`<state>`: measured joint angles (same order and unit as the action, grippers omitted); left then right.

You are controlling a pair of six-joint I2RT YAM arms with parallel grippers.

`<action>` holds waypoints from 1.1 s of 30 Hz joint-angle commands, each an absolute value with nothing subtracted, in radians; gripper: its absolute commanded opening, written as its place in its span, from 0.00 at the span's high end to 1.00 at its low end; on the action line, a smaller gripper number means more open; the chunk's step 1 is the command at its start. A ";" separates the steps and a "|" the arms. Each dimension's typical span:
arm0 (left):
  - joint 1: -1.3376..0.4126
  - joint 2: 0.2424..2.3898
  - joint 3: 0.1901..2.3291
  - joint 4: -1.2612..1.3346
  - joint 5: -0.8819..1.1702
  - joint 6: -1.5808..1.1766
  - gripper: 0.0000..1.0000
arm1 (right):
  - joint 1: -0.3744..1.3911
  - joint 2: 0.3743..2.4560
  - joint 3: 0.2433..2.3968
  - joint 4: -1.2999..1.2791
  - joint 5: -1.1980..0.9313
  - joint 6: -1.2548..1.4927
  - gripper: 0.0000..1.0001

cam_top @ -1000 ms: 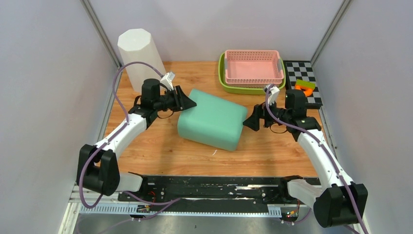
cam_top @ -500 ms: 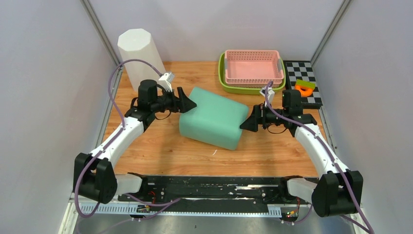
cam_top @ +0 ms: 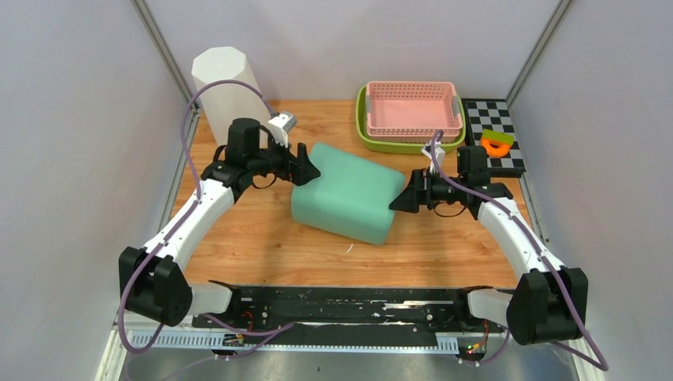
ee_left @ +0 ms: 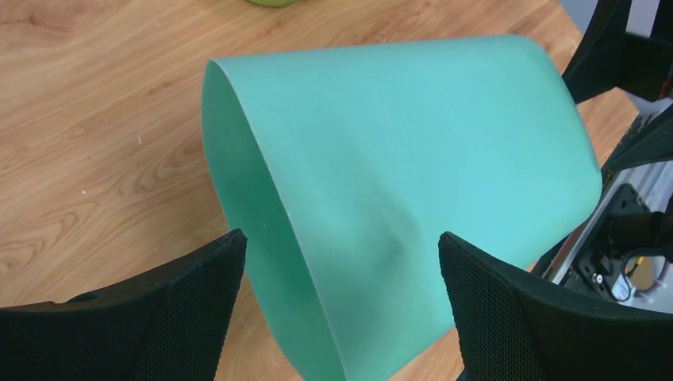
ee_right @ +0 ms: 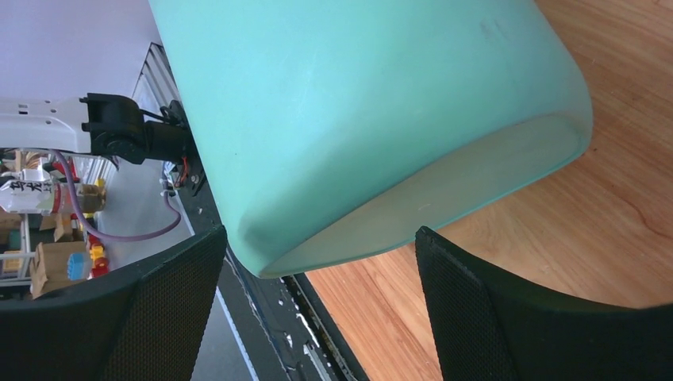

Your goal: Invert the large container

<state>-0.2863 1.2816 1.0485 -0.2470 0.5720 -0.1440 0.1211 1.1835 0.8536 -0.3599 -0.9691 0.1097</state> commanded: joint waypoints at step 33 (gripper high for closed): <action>-0.546 1.563 1.430 -0.823 0.469 0.076 0.16 | 0.141 1.280 1.041 -0.242 -1.105 0.446 0.11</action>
